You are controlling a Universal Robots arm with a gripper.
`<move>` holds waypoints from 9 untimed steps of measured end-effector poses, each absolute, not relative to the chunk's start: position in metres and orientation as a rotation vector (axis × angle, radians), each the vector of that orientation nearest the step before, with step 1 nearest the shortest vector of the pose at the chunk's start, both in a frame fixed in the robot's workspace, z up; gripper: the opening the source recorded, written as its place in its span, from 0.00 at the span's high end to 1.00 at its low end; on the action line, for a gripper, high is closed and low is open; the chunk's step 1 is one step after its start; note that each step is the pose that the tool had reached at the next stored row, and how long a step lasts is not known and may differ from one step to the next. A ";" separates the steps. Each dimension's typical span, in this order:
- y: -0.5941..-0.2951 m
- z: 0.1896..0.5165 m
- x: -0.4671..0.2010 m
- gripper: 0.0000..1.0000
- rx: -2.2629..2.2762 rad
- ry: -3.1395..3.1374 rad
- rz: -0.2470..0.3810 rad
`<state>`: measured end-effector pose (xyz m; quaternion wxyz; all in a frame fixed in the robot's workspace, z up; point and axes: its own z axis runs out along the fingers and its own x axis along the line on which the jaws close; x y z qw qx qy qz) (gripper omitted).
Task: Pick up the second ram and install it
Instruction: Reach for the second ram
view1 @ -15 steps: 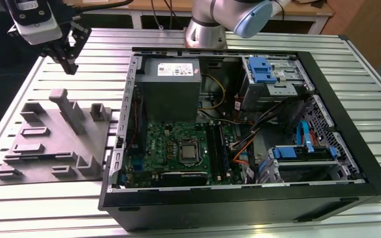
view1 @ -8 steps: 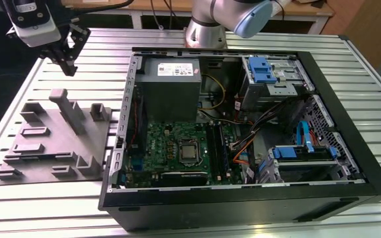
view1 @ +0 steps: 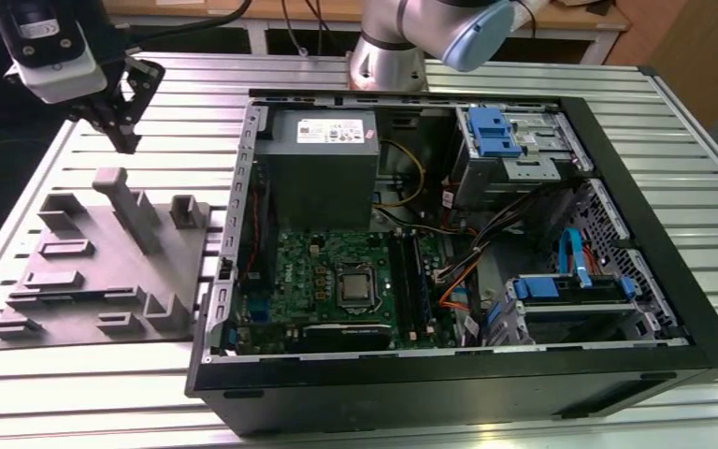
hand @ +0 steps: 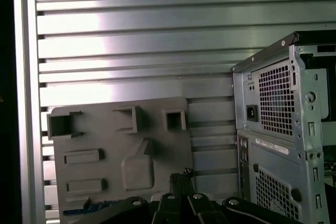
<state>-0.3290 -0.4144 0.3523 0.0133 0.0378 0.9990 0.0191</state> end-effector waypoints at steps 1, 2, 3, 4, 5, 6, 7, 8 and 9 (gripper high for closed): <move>-0.416 0.352 -0.330 0.90 0.118 3.112 0.060; -0.417 0.351 -0.330 0.90 0.118 3.112 0.060; -0.419 0.351 -0.331 0.90 0.118 3.112 0.060; -0.420 0.350 -0.332 0.90 0.118 3.112 0.060; -0.422 0.350 -0.333 0.90 0.118 3.112 0.060; -0.424 0.349 -0.334 0.90 0.118 3.112 0.060; -0.425 0.349 -0.334 0.90 0.118 3.112 0.060; -0.426 0.348 -0.335 0.90 0.118 3.112 0.060; -0.428 0.347 -0.337 0.90 0.118 3.112 0.060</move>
